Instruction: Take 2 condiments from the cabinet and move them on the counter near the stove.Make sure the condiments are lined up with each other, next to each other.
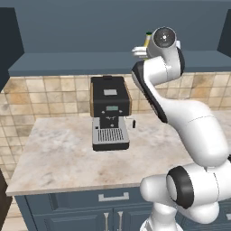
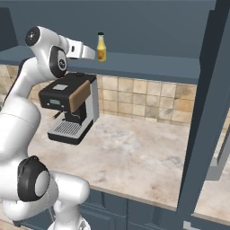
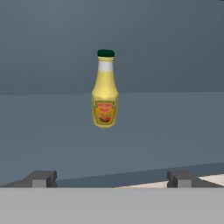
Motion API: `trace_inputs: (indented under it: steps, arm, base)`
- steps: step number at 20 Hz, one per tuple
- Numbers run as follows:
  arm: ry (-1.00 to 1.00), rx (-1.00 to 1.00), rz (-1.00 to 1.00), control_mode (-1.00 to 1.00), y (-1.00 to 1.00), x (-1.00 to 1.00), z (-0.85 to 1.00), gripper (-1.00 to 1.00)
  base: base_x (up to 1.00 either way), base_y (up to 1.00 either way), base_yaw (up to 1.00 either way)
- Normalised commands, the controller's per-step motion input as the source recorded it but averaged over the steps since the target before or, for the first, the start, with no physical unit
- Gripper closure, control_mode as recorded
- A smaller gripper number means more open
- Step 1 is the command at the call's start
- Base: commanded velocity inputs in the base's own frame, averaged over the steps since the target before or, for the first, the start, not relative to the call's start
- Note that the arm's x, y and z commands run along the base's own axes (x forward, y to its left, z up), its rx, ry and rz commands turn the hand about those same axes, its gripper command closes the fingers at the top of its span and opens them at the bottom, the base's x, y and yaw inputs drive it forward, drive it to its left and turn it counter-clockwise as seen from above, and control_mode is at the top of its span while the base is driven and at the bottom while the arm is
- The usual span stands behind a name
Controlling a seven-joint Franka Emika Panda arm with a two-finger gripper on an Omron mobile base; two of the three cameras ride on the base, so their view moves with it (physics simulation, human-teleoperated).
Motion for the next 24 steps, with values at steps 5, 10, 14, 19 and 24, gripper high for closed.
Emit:
trace_inputs:
  steps: [5,10,14,19,24]
  arm:
    - [0.00,0.00,0.00,-1.00,-0.02,0.33,0.00,-1.00]
    - [0.00,0.00,0.00,-1.00,-0.01,0.26,0.05,-1.00]
    - [0.01,0.00,0.00,-1.00,-0.08,0.29,0.00,-1.00]
    - [0.01,0.00,0.00,-1.00,-0.14,0.31,0.00,-1.00]
    - [0.00,0.00,-0.01,-1.00,-0.12,0.34,0.00,-1.00]
  base:
    - [0.00,0.00,0.00]
    - [0.00,0.00,0.00]
    - [0.00,0.00,0.00]
    - [0.00,0.00,0.00]
    - [0.00,0.00,0.00]
